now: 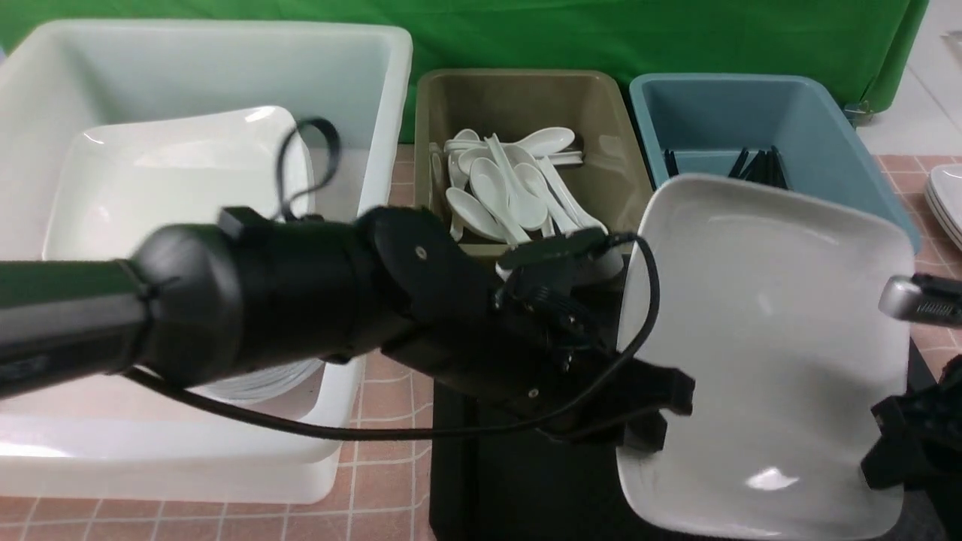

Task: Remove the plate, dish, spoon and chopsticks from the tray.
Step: Use the left arm to grab a plate from the dinner plate, then use the left arm to put the plate into the large storage box on the left

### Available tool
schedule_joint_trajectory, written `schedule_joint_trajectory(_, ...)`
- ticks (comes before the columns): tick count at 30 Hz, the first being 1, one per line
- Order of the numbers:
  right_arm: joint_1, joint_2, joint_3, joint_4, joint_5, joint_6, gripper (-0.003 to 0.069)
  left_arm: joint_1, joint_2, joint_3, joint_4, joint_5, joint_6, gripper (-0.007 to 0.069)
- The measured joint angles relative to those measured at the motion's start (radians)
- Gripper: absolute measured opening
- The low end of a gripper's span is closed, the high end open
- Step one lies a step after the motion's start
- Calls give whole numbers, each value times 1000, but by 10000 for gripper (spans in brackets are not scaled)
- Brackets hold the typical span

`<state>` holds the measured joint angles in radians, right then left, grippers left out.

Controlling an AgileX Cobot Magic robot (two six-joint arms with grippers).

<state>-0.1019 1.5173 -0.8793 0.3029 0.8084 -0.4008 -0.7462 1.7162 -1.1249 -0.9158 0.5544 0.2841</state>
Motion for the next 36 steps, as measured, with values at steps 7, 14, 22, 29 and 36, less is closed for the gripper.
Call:
schedule_joint_trajectory(7,0,-182,-40,2,19,4,442,7,-32,-5,-4,3,-32,27)
schedule_joint_trajectory(14,0,-289,-71,2,49,16,445,31,-82,-5,-22,13,-32,37)
schedule_joint_trajectory(22,14,-301,-72,93,87,16,545,117,-141,-5,-17,48,-32,21)
schedule_joint_trajectory(29,18,-305,-76,122,95,16,676,156,-138,-5,9,40,-37,17)
schedule_joint_trajectory(36,18,-305,-80,123,93,16,607,206,-151,-5,4,55,-36,17)
